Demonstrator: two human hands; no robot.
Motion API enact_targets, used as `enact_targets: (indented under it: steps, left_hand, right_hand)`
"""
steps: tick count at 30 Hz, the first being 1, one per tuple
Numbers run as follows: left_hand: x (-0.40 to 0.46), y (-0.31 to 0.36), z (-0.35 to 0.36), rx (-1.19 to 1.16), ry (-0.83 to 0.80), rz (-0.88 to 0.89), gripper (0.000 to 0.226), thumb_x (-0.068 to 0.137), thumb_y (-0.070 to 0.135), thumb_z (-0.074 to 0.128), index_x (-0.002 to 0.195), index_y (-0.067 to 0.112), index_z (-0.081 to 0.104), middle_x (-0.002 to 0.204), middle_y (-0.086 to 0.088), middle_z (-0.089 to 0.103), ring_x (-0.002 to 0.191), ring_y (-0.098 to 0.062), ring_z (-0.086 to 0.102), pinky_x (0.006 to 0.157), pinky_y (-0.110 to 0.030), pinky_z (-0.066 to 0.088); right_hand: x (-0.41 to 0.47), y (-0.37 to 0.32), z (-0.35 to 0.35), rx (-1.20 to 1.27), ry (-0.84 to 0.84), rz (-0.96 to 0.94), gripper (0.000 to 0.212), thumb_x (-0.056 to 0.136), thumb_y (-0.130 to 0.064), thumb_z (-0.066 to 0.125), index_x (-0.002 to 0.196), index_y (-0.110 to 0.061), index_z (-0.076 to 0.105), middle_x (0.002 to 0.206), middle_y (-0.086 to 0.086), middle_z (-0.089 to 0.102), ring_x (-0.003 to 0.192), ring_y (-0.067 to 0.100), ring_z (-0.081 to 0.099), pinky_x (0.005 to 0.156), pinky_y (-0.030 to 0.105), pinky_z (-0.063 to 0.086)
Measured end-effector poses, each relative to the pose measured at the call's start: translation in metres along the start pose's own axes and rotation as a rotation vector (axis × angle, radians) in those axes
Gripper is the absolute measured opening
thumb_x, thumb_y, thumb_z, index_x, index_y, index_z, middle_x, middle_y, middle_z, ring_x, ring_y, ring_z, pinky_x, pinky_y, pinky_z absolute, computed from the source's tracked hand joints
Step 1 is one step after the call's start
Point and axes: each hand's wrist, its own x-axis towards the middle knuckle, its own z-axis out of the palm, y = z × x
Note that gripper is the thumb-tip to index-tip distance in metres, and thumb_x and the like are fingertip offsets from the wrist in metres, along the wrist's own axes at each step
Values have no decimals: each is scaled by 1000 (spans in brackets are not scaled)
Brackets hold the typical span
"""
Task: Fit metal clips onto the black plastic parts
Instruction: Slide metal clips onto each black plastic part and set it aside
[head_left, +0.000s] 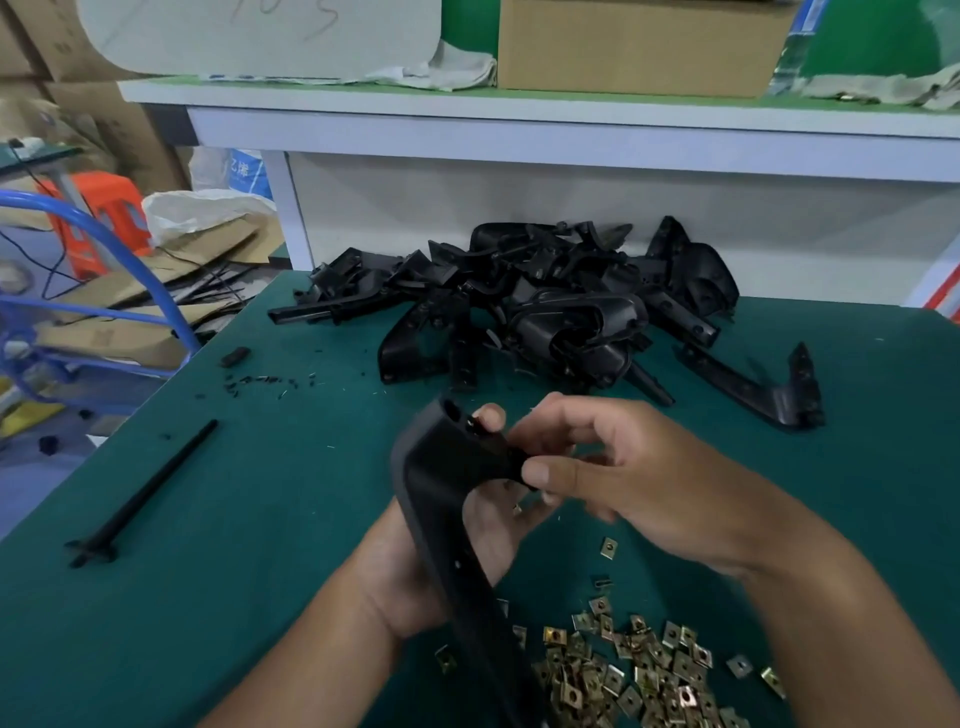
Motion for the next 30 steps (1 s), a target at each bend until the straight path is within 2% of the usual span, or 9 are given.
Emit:
enact_targets:
  steps: [2,4,6,8,10,13,17,21,30]
  left_hand:
    - [3,3,-7,37,62,-59,45,107,40,39,139,14,58,117,-7,68,106,-21,59,114,-42,35]
    - [3,12,-14,92,65,9,55,103,51,36,136,17,64,138,-9,63,121,-26,63,110,-49,44]
    - [-3,20,-16,320,58,160,67,93,64,43,132,14,65,143,-9,59,128,-28,59,109,-52,43]
    - [-6,19,-11,725,65,389,52,90,60,59,125,22,66,129,0,68,121,-19,64,103,-41,47]
    - [-11,13,-6,965,139,622,32,90,57,65,110,32,69,104,3,72,99,-15,68,85,-33,54]
    - [-16,4,-2,751,80,714,22,93,44,67,108,27,70,103,-5,74,96,-28,73,81,-39,59]
    - [-16,3,3,501,-71,539,24,97,30,66,114,14,65,92,-12,72,83,-25,70,74,-34,57]
    - [-20,-5,8,365,-178,405,20,98,28,63,111,13,67,85,-9,69,75,-18,68,69,-28,57]
    - [-22,-4,14,338,-118,394,26,93,32,70,109,12,67,81,-11,67,68,-20,66,64,-27,56]
  right_hand:
    - [-3,-4,-10,21,12,25,13,91,-31,72,104,-28,74,99,-2,72,74,5,64,55,20,45]
    - [-5,-7,-20,-11,95,43,8,90,-32,73,98,-32,74,97,-3,73,73,6,64,55,22,45]
    - [-5,-9,-26,-59,187,39,7,89,-34,72,96,-34,73,91,-4,74,68,11,59,56,24,44]
    - [-6,-12,-27,-52,227,-4,10,87,-38,72,97,-35,73,91,-5,74,67,13,58,56,26,44]
    - [-10,-18,-27,-24,234,-62,19,82,-42,71,101,-36,73,98,-8,74,72,8,65,54,24,46]
    - [-18,-30,-31,73,298,-179,29,76,-45,73,103,-35,76,105,-6,76,76,5,69,53,19,48]
    - [-24,-41,-34,376,389,-319,23,63,-38,82,85,-29,79,80,2,76,66,7,67,47,17,44]
    - [-19,-42,-22,539,286,-291,19,65,-31,81,84,-27,79,81,1,76,65,6,64,49,16,45]
    - [-14,-37,-17,483,218,-276,26,76,-20,75,102,-21,79,93,0,77,84,9,71,57,16,48]
